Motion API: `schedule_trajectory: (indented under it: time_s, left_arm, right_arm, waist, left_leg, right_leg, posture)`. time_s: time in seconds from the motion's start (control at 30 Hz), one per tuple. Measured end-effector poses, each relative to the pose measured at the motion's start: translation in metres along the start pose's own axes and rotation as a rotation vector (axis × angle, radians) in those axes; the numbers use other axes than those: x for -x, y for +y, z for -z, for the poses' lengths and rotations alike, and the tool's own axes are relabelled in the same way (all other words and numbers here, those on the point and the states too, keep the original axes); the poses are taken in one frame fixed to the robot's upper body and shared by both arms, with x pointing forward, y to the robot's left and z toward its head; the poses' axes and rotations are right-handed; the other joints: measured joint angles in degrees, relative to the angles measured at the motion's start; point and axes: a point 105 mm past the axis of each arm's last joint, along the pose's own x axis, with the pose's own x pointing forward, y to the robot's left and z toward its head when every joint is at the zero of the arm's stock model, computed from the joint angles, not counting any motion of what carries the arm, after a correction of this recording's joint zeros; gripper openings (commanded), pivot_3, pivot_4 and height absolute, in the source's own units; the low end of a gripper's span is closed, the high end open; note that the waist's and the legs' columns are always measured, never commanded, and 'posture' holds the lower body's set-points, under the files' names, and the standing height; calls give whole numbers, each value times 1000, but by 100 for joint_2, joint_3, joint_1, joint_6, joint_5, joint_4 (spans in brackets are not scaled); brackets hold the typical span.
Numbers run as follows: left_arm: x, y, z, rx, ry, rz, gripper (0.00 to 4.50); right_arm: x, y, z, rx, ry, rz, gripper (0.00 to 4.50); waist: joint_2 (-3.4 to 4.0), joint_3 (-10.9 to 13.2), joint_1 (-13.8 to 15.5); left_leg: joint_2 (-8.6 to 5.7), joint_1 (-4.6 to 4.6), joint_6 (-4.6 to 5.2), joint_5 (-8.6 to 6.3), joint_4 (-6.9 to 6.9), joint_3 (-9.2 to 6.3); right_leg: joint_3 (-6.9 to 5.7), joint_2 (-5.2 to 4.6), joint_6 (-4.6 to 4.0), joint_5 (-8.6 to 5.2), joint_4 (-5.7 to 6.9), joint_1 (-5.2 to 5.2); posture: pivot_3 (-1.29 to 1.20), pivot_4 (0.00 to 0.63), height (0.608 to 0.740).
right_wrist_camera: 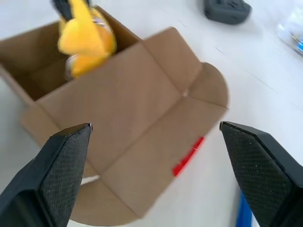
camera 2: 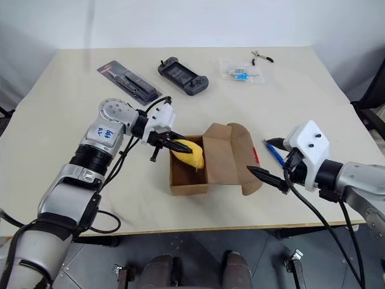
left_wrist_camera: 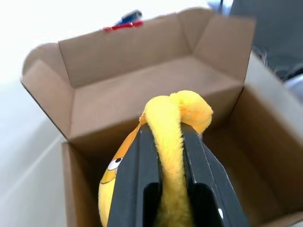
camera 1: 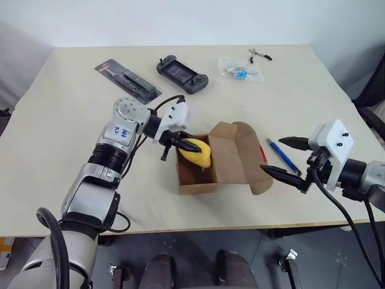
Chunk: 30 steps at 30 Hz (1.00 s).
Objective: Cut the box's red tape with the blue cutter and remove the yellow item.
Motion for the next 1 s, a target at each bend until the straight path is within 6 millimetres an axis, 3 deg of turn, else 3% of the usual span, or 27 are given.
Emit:
schedule_trajectory:
  time_s: [0.27,0.4,0.57,0.77,0.83,0.93,1.0]
  left_arm:
    - [9,10,-25,56,-190,-85,47]
    - [36,26,-35,77,-239,-250,47]
    - [84,38,-37,62,-204,-508,47]
    - [151,29,13,170,-32,-869,47]
    - [167,18,37,217,52,-951,47]
    - [209,-13,86,331,228,-1157,47]
    - [227,-24,103,387,278,-1254,47]
  right_arm:
    - [0,8,-18,35,-91,-81,4500]
    - [0,11,-23,37,-126,-124,4500]
    - [2,5,-31,46,-178,-152,4500]
    - [-2,-1,-31,35,-194,-174,4500]
    - [-6,-1,-31,30,-199,-193,4500]
    - [-13,-3,-31,27,-209,-225,4500]
    - [-17,-4,-28,16,-199,-239,4500]
  waist:
    - [-1,0,0]
    - [-1,1,-4]
    - [-1,1,-18]
    - [-1,0,-22]
    - [-1,0,-23]
    - [-3,2,-57]
    - [-10,6,-45]
  left_leg:
    - [0,0,1,-1,13,-5]
    - [0,0,1,-1,14,-7]
    - [1,4,1,-1,14,-7]
    - [1,6,1,-1,15,-7]
    - [1,6,0,-1,16,-7]
    - [4,9,-1,-1,14,-7]
    - [4,8,-1,-1,15,-9]
  right_leg:
    - [0,0,0,0,7,5]
    - [0,0,0,0,9,5]
    - [0,0,0,0,17,5]
    - [1,0,0,0,22,5]
    - [2,0,0,0,22,5]
    - [2,0,0,0,32,2]
    - [0,0,0,0,35,2]
  posture:
    - [0,150,740]
    - [0,150,740]
    - [0,150,740]
    - [0,150,740]
    - [0,150,740]
    - [0,150,740]
    - [0,150,740]
